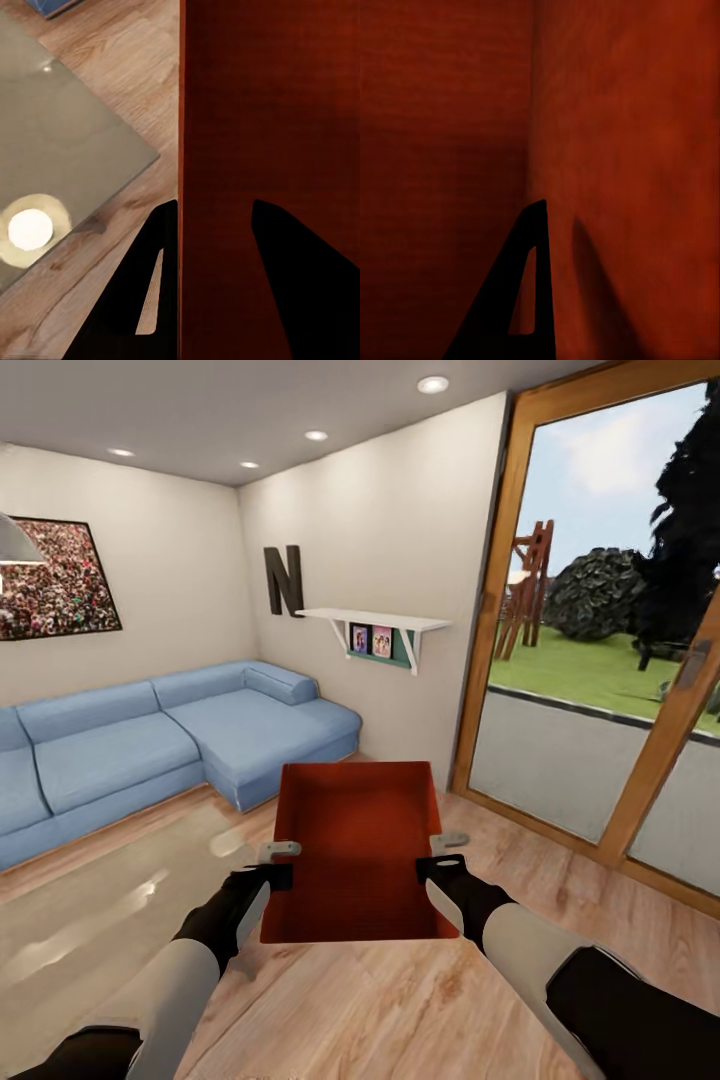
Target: Move the two storage containers from the living room to the garage. In the garage, place one container on the floor and stack the other container on top of it (either order is fine).
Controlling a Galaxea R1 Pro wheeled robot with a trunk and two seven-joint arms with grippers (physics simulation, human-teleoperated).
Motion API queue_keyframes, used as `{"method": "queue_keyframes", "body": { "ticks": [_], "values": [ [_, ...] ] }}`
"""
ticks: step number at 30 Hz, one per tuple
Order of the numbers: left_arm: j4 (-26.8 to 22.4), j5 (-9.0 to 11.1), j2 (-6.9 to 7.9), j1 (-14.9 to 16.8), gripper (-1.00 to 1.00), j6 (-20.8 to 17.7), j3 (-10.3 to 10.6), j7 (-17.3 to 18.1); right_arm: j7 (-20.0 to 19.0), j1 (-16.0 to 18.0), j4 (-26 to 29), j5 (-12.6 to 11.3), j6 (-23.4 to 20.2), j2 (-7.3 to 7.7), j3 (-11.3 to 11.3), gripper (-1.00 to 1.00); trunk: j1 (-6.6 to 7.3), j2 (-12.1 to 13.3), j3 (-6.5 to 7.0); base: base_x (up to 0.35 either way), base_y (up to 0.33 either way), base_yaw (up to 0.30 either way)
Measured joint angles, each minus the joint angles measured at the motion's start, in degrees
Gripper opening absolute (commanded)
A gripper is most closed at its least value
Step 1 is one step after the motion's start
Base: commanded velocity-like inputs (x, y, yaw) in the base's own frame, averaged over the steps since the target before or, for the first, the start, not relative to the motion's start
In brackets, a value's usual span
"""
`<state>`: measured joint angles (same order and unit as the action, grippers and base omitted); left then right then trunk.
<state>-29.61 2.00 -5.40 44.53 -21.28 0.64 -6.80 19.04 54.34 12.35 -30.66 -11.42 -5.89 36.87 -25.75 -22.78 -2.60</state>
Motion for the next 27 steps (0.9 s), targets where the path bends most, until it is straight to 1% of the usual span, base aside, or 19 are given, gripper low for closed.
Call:
{"method": "queue_keyframes", "body": {
  "ticks": [27],
  "values": [
    [0.00,-0.02,0.00,0.00,-1.00,0.00,-0.02,0.00,0.00,0.00,0.00,0.00,0.00,-0.01,0.00,-1.00,0.00,0.00,0.73,0.000,0.000,0.295]
  ]
}}
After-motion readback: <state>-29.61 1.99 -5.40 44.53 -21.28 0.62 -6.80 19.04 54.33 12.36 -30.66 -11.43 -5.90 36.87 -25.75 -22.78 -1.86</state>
